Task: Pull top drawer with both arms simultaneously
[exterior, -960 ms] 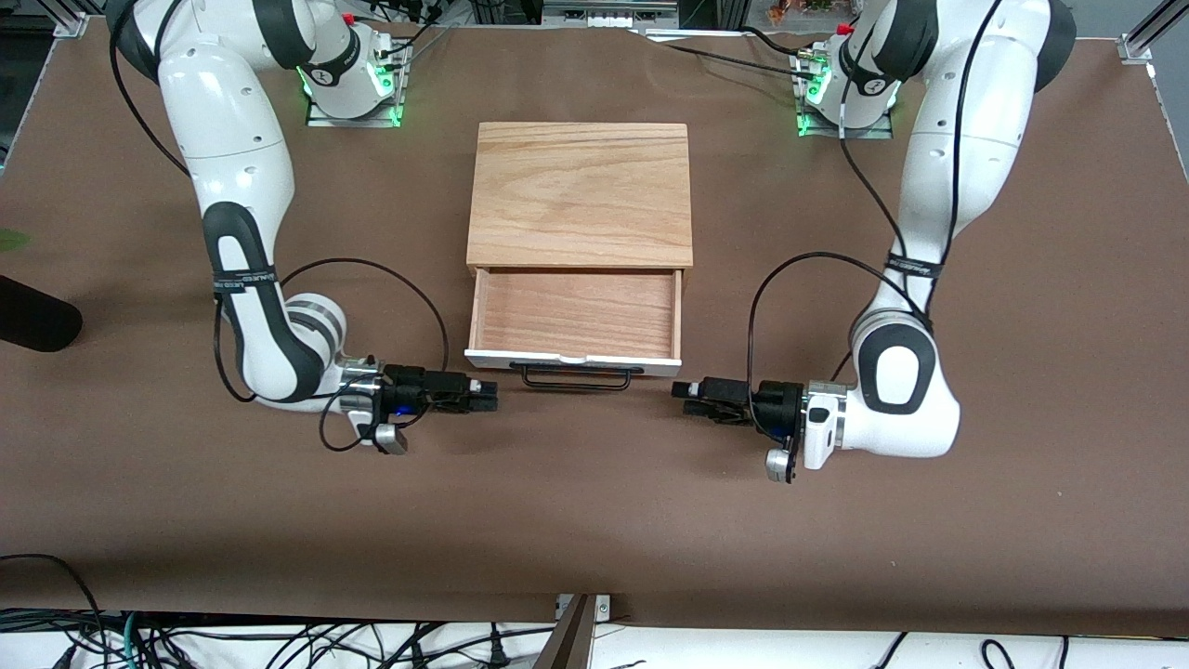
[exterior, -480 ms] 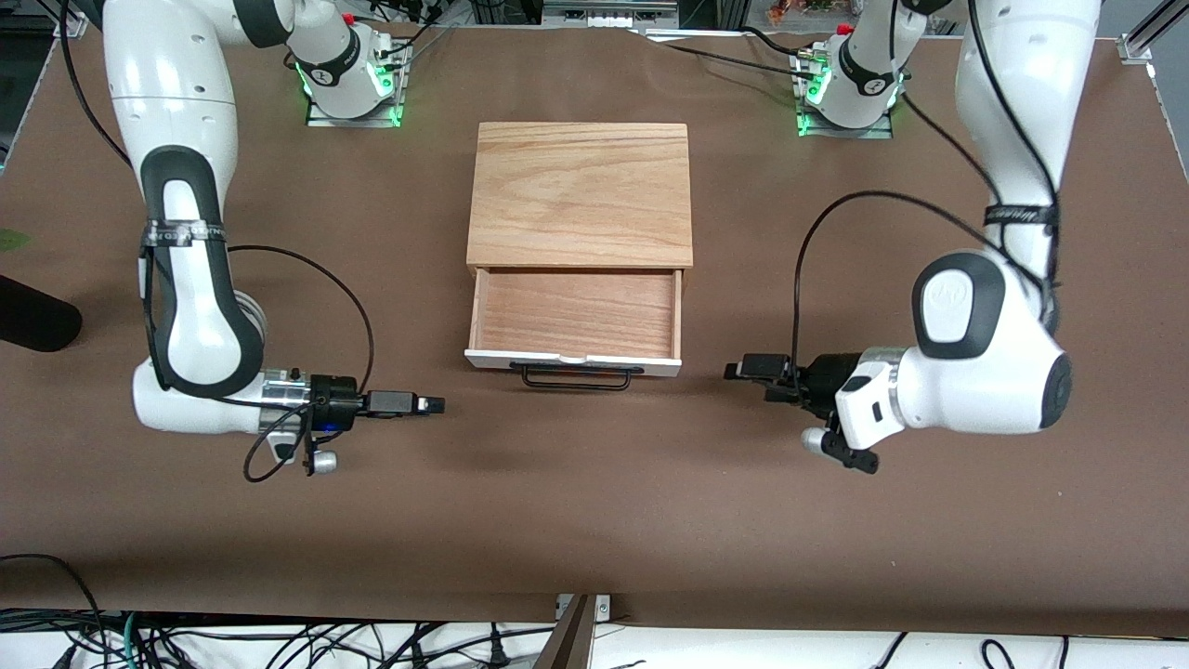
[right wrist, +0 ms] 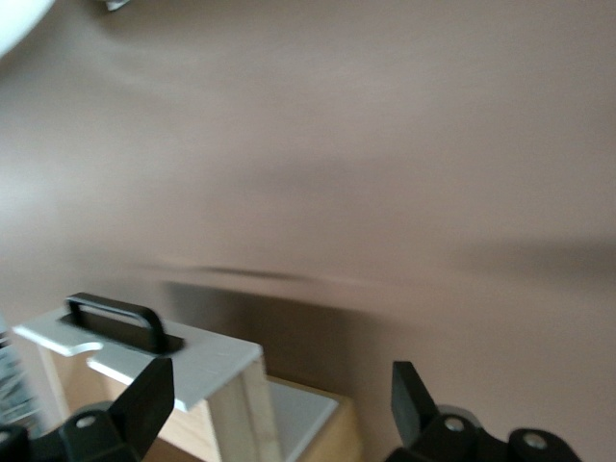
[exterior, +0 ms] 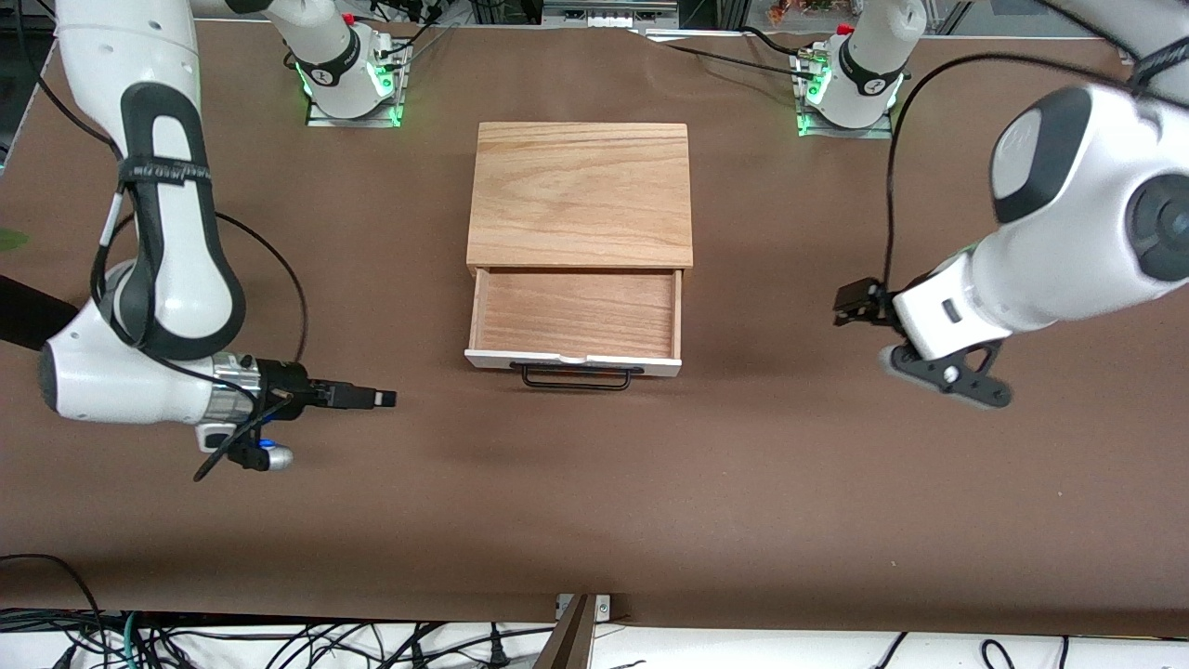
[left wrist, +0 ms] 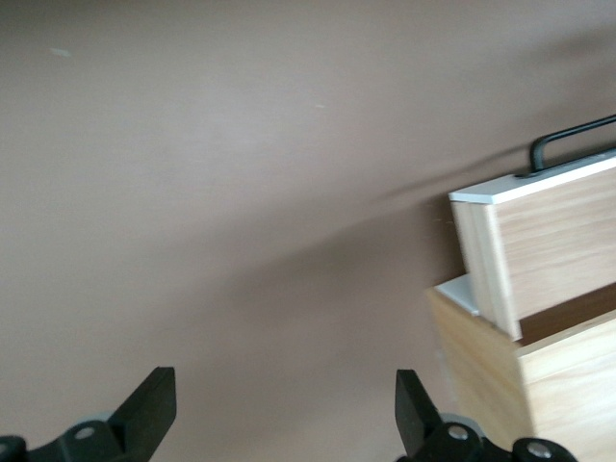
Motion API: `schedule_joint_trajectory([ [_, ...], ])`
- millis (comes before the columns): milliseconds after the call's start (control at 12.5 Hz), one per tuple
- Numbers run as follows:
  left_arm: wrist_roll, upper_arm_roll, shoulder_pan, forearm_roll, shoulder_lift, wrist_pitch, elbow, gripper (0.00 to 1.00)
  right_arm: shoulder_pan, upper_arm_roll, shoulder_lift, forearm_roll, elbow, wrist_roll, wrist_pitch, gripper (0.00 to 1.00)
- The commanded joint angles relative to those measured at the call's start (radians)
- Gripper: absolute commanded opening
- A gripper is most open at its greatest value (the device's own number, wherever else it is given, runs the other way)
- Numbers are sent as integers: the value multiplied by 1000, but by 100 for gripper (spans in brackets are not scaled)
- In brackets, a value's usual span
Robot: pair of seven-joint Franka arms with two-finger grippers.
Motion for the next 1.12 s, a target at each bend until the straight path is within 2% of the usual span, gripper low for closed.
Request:
schedule_joint_trajectory([
  [0, -66, -9, 45, 87, -205, 78, -256, 100, -16, 67, -134, -398, -24, 63, -6, 100],
  [80, -109, -18, 84, 87, -278, 159, -360, 100, -56, 122, -185, -565, -36, 60, 0, 100],
  [160, -109, -57, 122, 88, -343, 218, -445, 100, -100, 169, -244, -646, -65, 58, 1, 100],
  [240, -121, -110, 148, 111, -395, 226, -506, 100, -131, 175, -315, -651, -90, 60, -8, 100],
  [400, -129, -130, 161, 141, -473, 228, -590, 100, -174, 175, -453, -663, -160, 64, -26, 100],
  [480, -122, -130, 161, 139, -478, 222, -598, 100, -191, 175, -519, -667, -186, 67, -63, 100],
  [640, -114, -130, 161, 141, -460, 203, -569, 100, -208, 177, -575, -703, -202, 75, -146, 100],
  [800, -115, -133, 161, 139, -443, 167, -538, 100, -210, 181, -587, -711, -208, 128, -218, 100],
  [1040, -115, -132, 162, 139, -443, 128, -533, 100, -220, 186, -555, -702, -190, 137, -230, 100],
])
